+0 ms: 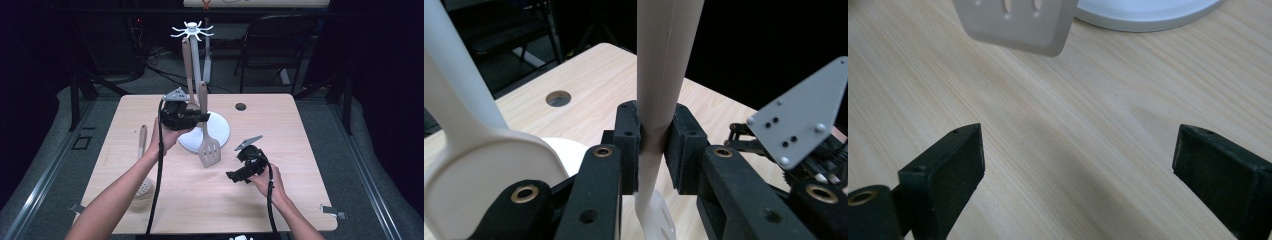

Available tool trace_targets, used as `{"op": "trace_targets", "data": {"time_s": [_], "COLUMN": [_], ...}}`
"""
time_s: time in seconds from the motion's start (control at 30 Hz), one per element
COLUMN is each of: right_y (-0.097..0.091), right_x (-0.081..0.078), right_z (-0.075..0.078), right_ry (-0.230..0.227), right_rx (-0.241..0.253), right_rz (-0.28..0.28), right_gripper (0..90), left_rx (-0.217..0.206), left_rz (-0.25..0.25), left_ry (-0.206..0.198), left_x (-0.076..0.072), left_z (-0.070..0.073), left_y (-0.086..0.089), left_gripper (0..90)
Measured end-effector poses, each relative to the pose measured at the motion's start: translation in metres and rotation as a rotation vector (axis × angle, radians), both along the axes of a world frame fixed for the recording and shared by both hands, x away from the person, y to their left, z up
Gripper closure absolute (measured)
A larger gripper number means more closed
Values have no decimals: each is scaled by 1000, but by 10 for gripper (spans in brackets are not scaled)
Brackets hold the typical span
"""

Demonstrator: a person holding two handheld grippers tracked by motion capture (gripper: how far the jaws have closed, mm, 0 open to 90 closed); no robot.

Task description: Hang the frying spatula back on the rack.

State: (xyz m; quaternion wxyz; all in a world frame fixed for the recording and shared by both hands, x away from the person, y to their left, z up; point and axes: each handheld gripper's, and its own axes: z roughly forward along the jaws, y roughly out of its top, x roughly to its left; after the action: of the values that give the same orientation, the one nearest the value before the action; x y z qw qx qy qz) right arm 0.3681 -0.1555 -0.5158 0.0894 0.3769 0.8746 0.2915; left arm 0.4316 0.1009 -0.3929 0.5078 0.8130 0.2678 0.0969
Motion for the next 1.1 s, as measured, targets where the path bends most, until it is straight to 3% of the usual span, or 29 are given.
{"op": "trace_targets", "data": {"time_s": [0.5, 1.1], "right_y": [0, 1], "right_x": [1, 1], "right_z": [-1, -1], "right_ry": [7, 8], "right_rx": [-11, -18], "right_rz": [5, 5], "right_gripper": [63, 63], "left_rx": [22, 31], "left_rz": [26, 40], "left_ry": [-9, -32], "left_x": [16, 23], "left_z": [4, 15], "left_y": [4, 3], "left_gripper": [774, 774]}}
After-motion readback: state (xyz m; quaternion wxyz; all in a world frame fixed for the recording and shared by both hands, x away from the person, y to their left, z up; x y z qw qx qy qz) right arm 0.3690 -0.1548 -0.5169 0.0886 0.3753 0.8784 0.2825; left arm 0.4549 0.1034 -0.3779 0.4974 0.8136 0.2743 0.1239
